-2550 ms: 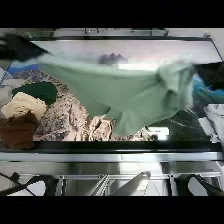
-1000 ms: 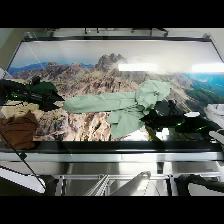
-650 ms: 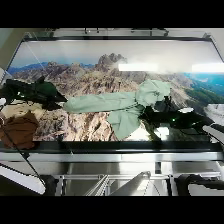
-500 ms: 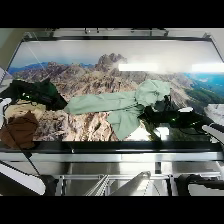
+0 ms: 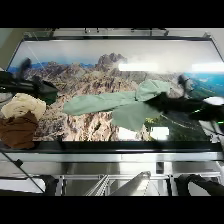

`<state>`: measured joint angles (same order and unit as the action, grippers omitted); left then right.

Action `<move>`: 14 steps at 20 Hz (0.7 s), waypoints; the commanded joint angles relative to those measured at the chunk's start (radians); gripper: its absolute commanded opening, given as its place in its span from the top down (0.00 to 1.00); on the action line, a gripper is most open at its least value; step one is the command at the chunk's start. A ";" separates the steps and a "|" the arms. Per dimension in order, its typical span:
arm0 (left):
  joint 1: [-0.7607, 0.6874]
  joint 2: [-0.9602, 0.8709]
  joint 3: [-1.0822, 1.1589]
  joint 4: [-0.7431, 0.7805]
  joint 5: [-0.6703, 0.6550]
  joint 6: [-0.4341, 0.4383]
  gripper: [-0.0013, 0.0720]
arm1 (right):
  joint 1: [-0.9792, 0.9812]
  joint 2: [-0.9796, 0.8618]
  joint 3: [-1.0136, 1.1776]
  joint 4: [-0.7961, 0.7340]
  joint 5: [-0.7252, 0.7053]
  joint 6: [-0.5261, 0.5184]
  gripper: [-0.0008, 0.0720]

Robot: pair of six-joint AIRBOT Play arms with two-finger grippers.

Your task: Fold the shirts.

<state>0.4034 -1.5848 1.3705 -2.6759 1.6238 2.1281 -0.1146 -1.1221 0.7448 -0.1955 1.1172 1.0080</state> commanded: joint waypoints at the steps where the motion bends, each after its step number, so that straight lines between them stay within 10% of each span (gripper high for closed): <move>1: 0.128 0.254 0.108 -0.323 0.082 0.002 0.96 | -0.235 0.323 0.197 0.254 0.117 -0.087 0.97; 7: 0.192 0.491 0.316 -0.259 0.034 -0.047 0.96 | -0.561 0.494 0.445 0.117 0.231 0.111 0.97; 14: -0.151 0.441 -0.205 -0.145 -0.039 -0.029 0.96 | -0.386 0.485 0.171 -0.164 0.267 0.197 0.97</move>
<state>0.3965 -1.1133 1.3540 -2.8986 1.6386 2.0918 -0.5591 -0.6422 1.0245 -0.2504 1.3766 1.1698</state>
